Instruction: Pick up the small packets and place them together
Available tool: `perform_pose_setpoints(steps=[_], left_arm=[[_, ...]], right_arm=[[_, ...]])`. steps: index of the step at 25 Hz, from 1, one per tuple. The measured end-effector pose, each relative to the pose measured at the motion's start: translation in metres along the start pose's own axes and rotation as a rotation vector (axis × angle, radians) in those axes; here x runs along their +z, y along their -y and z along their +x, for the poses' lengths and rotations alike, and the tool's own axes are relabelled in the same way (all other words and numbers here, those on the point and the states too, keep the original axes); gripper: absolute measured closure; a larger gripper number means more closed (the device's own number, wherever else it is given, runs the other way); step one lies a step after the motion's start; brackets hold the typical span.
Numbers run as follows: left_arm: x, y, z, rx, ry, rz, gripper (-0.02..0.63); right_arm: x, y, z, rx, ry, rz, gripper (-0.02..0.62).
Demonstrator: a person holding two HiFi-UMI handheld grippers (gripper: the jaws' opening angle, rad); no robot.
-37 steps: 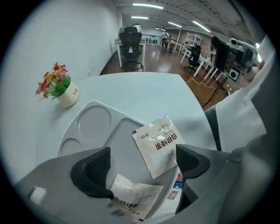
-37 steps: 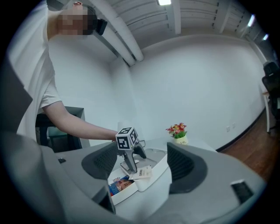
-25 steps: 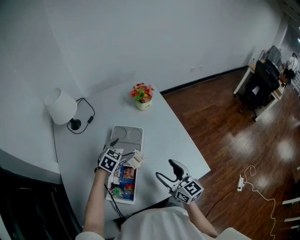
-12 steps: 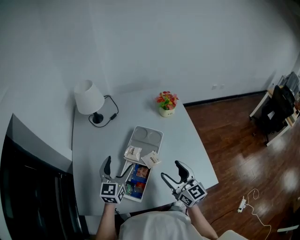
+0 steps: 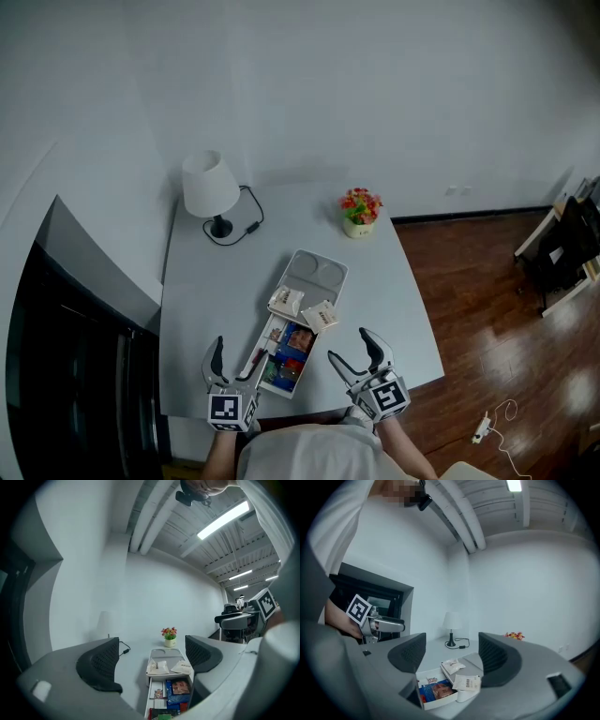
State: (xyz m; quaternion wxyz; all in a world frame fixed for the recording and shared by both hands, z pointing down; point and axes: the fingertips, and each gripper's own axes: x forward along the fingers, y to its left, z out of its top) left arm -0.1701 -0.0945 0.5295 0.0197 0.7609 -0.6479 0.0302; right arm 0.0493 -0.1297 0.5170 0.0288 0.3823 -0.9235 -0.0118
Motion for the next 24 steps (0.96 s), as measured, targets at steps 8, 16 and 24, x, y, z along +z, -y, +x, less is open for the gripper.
perform_pose_setpoints(steps=[8,16,24], left_arm=[[0.01,-0.014,-0.011,0.007,0.047,-0.117,0.18],[0.014,-0.006,-0.012,-0.055,0.04,-0.035,0.181],[0.006,-0.01,-0.017,-0.103,0.023,-0.041,0.181]], right_arm=[[0.012,-0.007,0.002,0.016,0.006,-0.025,0.245],[0.01,-0.024,0.004,0.014,-0.03,-0.028,0.245],[0.009,-0.051,0.007,0.02,-0.041,-0.041,0.245]])
